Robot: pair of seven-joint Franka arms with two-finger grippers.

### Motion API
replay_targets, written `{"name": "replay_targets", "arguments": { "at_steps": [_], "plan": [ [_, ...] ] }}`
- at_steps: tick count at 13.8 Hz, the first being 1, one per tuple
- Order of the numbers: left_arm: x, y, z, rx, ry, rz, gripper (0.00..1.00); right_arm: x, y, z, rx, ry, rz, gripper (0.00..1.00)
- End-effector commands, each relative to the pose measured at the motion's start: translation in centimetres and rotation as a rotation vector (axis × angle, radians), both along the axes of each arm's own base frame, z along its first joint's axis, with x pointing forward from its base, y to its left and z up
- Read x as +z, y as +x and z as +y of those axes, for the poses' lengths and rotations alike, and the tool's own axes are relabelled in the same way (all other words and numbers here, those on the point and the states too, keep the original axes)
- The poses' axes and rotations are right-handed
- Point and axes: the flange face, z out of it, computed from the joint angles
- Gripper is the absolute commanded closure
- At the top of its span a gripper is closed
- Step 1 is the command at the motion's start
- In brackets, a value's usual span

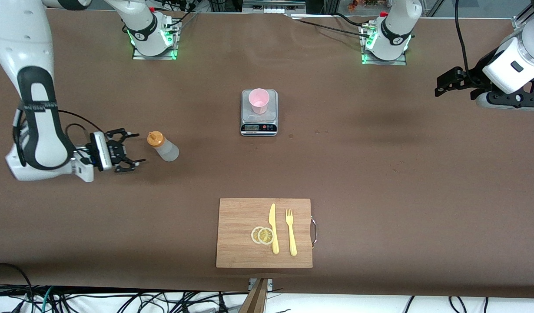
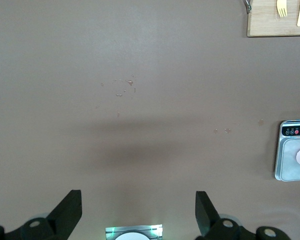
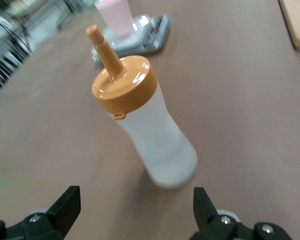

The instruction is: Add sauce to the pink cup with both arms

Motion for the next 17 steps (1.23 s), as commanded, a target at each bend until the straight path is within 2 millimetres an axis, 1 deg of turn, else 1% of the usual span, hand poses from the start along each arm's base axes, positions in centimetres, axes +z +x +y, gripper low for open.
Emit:
{"name": "replay_targets", "arguments": {
  "at_steps": [1,3,4,6,7,8,9,10,12,13,14,15,16,17],
  "plan": [
    [0.2,-0.1,-0.1,-0.015,0.015,-0.002,0.00,9.2,-0.3,1.1,-0.125,-0.256,0.018,0.00],
    [0.2,-0.1,-0.1,-0.014,0.015,-0.002,0.00,13.5,-0.4,1.7,-0.271,-0.445,0.053,0.00],
    [0.2,-0.1,-0.1,-0.012,0.015,-0.002,0.00,15.2,-0.4,2.4,-0.337,-0.533,0.049,0.00],
    [0.2,-0.1,-0.1,-0.014,0.015,-0.002,0.00,18.6,-0.7,4.4,-0.481,-0.707,0.040,0.00],
    [0.2,-0.1,-0.1,-0.014,0.013,-0.002,0.00,20.3,-1.0,5.6,-0.584,-0.782,0.048,0.00],
    [0.2,-0.1,-0.1,-0.014,0.015,-0.002,0.00,21.6,-1.4,5.9,-0.711,-0.836,0.076,0.00],
    [0.2,-0.1,-0.1,-0.014,0.013,-0.002,0.00,23.0,-1.7,7.3,-0.811,-0.875,0.084,0.00],
    [0.2,-0.1,-0.1,-0.014,0.013,-0.002,0.00,23.9,-1.9,7.2,-0.945,-0.916,0.113,0.00],
    [0.2,-0.1,-0.1,-0.012,0.014,0.000,0.00,26.0,-2.9,6.8,-1.211,-0.969,0.227,0.00],
    [0.2,-0.1,-0.1,-0.012,0.013,-0.002,0.00,27.4,-3.7,6.4,-1.304,-0.987,0.277,0.00],
    [0.2,-0.1,-0.1,-0.012,0.015,-0.002,0.00,28.6,-4.1,6.2,-1.375,-0.995,0.308,0.00],
    [0.3,0.0,-0.1,-0.012,0.013,-0.003,0.00,30.7,-4.4,6.0,-1.477,-0.990,0.313,0.00],
    [0.2,-0.1,-0.1,-0.012,0.013,-0.002,0.00,32.3,-4.5,5.4,-1.535,-0.992,0.310,0.00],
    [0.2,-0.1,-0.1,-0.014,0.013,-0.002,0.00,33.5,-4.5,5.1,-1.546,-0.984,0.311,0.00]
  ]
}}
